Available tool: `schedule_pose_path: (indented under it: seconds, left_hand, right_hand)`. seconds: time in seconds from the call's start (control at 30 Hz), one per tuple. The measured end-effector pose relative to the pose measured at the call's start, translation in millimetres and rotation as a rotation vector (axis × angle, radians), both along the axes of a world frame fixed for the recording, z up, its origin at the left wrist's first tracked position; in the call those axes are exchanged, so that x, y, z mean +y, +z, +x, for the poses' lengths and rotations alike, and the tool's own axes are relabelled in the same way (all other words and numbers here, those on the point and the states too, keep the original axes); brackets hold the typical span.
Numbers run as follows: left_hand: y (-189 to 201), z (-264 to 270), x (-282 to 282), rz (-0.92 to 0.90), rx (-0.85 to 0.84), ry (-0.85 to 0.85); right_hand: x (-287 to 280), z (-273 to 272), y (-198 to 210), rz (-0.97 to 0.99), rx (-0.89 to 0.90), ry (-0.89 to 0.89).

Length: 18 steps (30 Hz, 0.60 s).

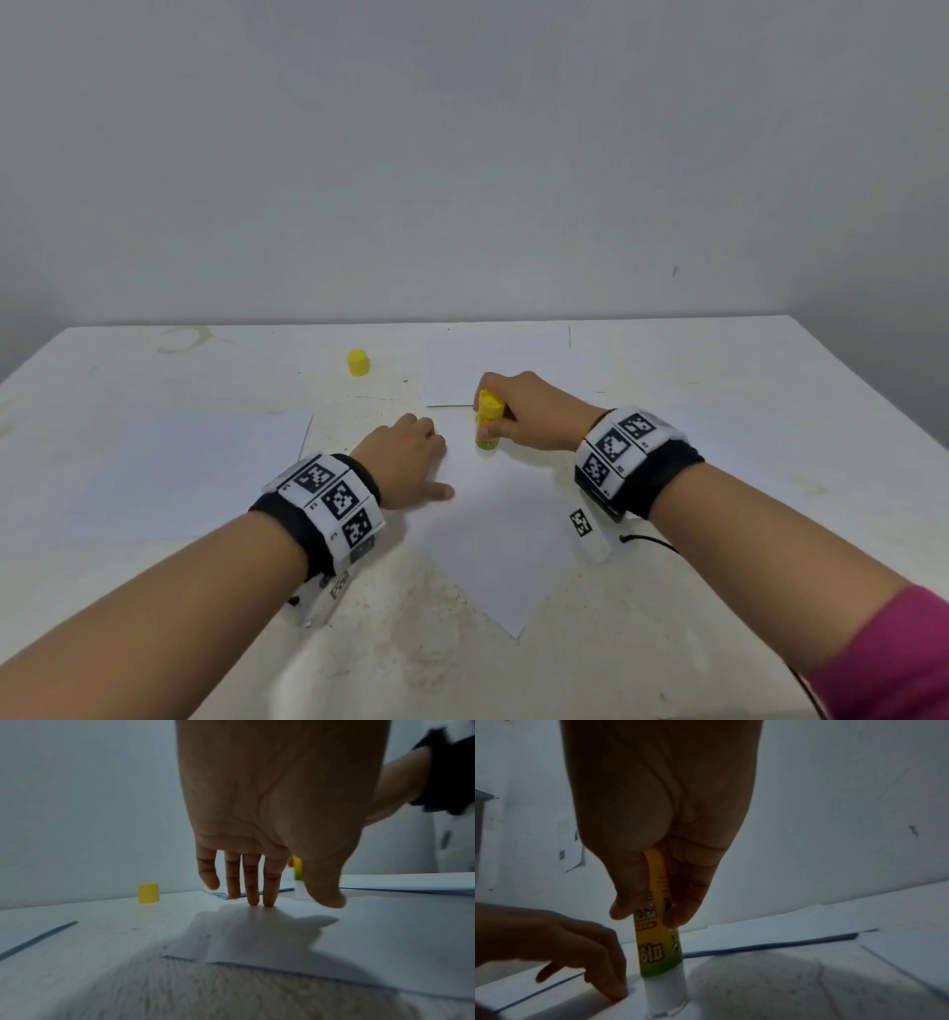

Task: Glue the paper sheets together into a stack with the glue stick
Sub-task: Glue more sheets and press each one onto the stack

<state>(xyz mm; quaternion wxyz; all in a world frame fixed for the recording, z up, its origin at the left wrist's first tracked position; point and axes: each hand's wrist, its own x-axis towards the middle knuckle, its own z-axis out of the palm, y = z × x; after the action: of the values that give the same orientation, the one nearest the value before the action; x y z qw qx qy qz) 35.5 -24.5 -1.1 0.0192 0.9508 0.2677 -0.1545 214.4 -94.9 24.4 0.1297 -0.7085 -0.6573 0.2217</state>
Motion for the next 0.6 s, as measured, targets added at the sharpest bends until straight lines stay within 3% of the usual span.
schedule_pose_path:
  seconds: [0.37, 0.5, 0.6]
  left_hand:
    - [4, 1, 16, -0.077, -0.03, -0.007]
    - [2, -9, 30, -0.182, 0.011, 0.025]
    - [0, -20, 33, -0.153, 0.102, -0.074]
  right_hand:
    - [-72, 31, 4, -0.082, 0.032, 0.059]
    - [-80, 37, 7, -0.1, 0.02, 0.065]
    - [-81, 40, 9, -0.122, -0.004, 0.09]
